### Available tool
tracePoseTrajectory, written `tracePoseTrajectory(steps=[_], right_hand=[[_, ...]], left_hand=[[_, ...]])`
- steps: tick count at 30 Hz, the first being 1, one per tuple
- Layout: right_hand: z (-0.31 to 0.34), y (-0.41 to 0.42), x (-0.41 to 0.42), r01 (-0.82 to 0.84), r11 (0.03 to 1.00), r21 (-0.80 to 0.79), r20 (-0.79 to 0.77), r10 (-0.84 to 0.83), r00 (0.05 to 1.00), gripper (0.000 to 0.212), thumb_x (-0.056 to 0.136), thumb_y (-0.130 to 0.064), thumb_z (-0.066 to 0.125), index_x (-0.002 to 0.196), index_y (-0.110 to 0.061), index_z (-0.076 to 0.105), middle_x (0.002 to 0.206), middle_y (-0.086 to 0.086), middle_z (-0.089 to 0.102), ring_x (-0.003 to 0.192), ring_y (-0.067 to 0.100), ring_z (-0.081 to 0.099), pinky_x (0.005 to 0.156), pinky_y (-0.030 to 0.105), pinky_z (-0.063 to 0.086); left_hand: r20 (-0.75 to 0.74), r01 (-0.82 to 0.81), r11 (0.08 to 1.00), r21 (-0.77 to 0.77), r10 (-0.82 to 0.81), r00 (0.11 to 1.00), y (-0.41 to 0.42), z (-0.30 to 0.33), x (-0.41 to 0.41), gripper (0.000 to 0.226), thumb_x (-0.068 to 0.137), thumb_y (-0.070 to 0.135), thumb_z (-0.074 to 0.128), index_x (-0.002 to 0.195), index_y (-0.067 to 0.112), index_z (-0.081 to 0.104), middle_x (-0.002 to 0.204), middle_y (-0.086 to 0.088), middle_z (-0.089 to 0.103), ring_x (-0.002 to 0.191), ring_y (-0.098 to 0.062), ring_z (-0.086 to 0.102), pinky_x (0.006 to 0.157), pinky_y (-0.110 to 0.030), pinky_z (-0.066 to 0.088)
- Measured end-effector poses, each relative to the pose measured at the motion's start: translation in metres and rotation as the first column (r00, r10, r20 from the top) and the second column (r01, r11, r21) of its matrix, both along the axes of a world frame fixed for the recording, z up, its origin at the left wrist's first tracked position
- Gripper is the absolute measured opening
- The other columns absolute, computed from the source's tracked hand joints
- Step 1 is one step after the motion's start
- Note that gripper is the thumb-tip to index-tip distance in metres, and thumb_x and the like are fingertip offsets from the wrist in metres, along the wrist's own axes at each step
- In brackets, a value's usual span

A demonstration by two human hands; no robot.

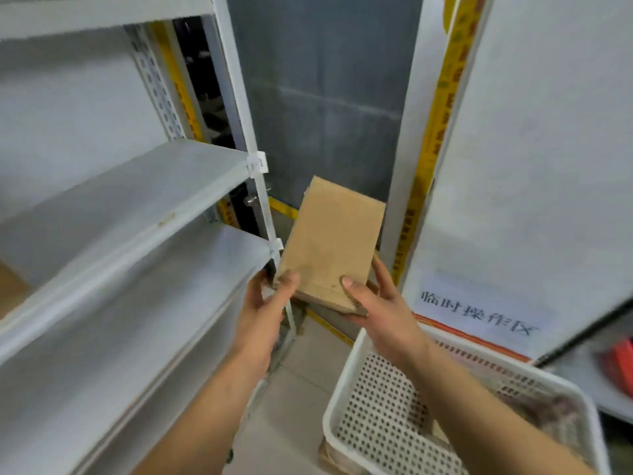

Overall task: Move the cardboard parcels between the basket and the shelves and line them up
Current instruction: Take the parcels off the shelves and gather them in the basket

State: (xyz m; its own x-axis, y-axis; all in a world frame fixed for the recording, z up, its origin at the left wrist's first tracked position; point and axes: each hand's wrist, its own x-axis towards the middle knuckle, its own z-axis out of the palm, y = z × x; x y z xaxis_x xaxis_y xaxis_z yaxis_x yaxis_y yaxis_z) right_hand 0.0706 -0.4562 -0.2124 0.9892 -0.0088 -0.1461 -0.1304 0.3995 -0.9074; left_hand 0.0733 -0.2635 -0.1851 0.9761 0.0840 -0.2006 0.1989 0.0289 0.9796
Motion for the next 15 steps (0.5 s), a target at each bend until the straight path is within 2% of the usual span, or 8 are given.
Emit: tracePoseTrajectory(steps=[2, 3, 6, 8, 11, 13, 15], right_hand=[[-0.021, -0.036, -0.012, 0.019, 0.998, -0.053, -0.050, -0.022, 0.999, 0.084, 0.085, -0.029, 0.086, 0.154, -0.050, 0.041, 0.138, -0.003, 0.068, 0.122, 0.023, 0.070, 0.098, 0.048, 0.060], [-0.034, -0.052, -0.018, 0.024, 0.996, -0.082, -0.075, -0.030, 0.997, 0.086, 0.084, -0.034, 0.086, 0.155, -0.051, 0.040, 0.140, -0.003, 0.067, 0.123, 0.023, 0.069, 0.101, 0.049, 0.057], [-0.075, -0.088, -0.040, 0.062, 0.991, -0.117, -0.167, -0.082, 0.983, 0.077, 0.094, -0.031, 0.078, 0.156, -0.050, 0.037, 0.142, -0.004, 0.065, 0.122, 0.020, 0.069, 0.099, 0.045, 0.056], [-0.103, -0.104, -0.058, 0.093, 0.988, -0.124, -0.225, -0.119, 0.967, 0.071, 0.099, -0.024, 0.072, 0.157, -0.048, 0.038, 0.142, -0.003, 0.066, 0.122, 0.019, 0.069, 0.100, 0.046, 0.056], [-0.141, -0.121, -0.084, 0.140, 0.985, -0.098, -0.297, -0.163, 0.941, 0.066, 0.102, -0.018, 0.068, 0.157, -0.043, 0.041, 0.141, 0.001, 0.068, 0.125, 0.026, 0.068, 0.106, 0.051, 0.054], [-0.166, -0.132, -0.096, 0.181, 0.979, -0.099, -0.356, -0.204, 0.912, 0.065, 0.101, -0.018, 0.069, 0.156, -0.041, 0.044, 0.141, 0.002, 0.068, 0.124, 0.026, 0.069, 0.103, 0.047, 0.057], [-0.194, -0.140, -0.104, 0.212, 0.969, -0.123, -0.420, -0.245, 0.874, 0.065, 0.099, -0.018, 0.071, 0.155, -0.041, 0.046, 0.142, 0.003, 0.066, 0.122, 0.023, 0.070, 0.095, 0.039, 0.060]], left_hand=[[0.004, 0.053, 0.989, 0.135, -0.054, 0.999, -0.021, -0.019, 0.005, 0.071, 0.074, 0.080, 0.073, 0.135, 0.049, 0.054, 0.129, 0.021, 0.063, 0.122, -0.007, 0.058, 0.097, -0.029, 0.046], [-0.010, 0.101, 0.971, 0.215, -0.101, 0.995, -0.033, -0.033, 0.008, 0.070, 0.076, 0.082, 0.069, 0.137, 0.052, 0.054, 0.135, 0.019, 0.062, 0.124, -0.007, 0.058, 0.098, -0.029, 0.049], [-0.064, 0.282, 0.885, 0.371, -0.279, 0.958, -0.065, -0.076, 0.015, 0.044, 0.083, 0.077, 0.064, 0.124, 0.061, 0.058, 0.126, 0.022, 0.070, 0.116, -0.004, 0.065, 0.104, -0.043, 0.054], [-0.120, 0.381, 0.818, 0.431, -0.367, 0.923, -0.088, -0.104, 0.015, 0.048, 0.086, 0.074, 0.062, 0.130, 0.057, 0.057, 0.124, 0.021, 0.071, 0.115, -0.007, 0.066, 0.105, -0.044, 0.053], [-0.216, 0.491, 0.754, 0.437, -0.442, 0.870, -0.118, -0.143, 0.009, 0.051, 0.097, 0.055, 0.063, 0.146, 0.043, 0.052, 0.132, 0.015, 0.066, 0.110, -0.006, 0.062, 0.100, -0.033, 0.050], [-0.274, 0.555, 0.710, 0.433, -0.483, 0.832, -0.135, -0.175, 0.007, 0.050, 0.100, 0.049, 0.062, 0.148, 0.041, 0.050, 0.133, 0.014, 0.065, 0.107, -0.005, 0.062, 0.097, -0.032, 0.051], [-0.332, 0.621, 0.639, 0.454, -0.526, 0.783, -0.150, -0.212, 0.007, 0.050, 0.103, 0.046, 0.057, 0.152, 0.041, 0.045, 0.135, 0.014, 0.064, 0.109, -0.011, 0.062, 0.095, -0.034, 0.051]])
